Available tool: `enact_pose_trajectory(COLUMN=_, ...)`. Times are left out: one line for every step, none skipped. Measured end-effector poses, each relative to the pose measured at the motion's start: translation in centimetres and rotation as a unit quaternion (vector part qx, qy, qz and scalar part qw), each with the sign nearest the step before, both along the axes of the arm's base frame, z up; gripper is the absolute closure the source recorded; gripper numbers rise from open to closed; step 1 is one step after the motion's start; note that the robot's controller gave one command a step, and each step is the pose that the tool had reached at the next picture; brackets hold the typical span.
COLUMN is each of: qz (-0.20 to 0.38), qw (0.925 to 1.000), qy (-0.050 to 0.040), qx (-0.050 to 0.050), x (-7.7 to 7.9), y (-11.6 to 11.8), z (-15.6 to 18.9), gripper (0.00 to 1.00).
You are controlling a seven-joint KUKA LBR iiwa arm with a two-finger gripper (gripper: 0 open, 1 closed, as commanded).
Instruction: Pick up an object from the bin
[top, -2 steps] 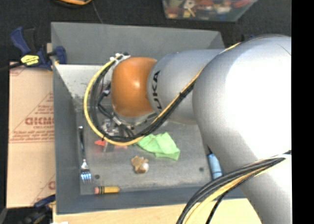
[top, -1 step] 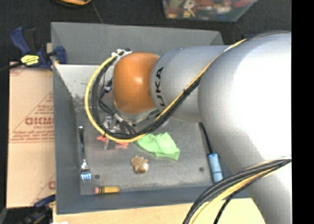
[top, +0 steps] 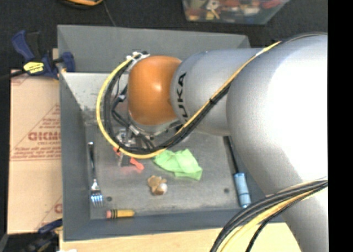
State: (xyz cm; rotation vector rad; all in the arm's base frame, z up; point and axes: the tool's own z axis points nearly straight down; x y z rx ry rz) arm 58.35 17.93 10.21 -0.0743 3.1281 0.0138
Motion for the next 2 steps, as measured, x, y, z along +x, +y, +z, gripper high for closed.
enact_pose_trajectory(qz=0.000, qw=1.0000, qy=-0.0003, qx=0.000, x=0.0, y=0.0, z=1.3, gripper=1.00)
enact_pose_trajectory(qz=-0.001, qw=1.0000, qy=0.0016, qx=0.000, x=-0.1, y=-0.1, z=3.6, gripper=1.00)
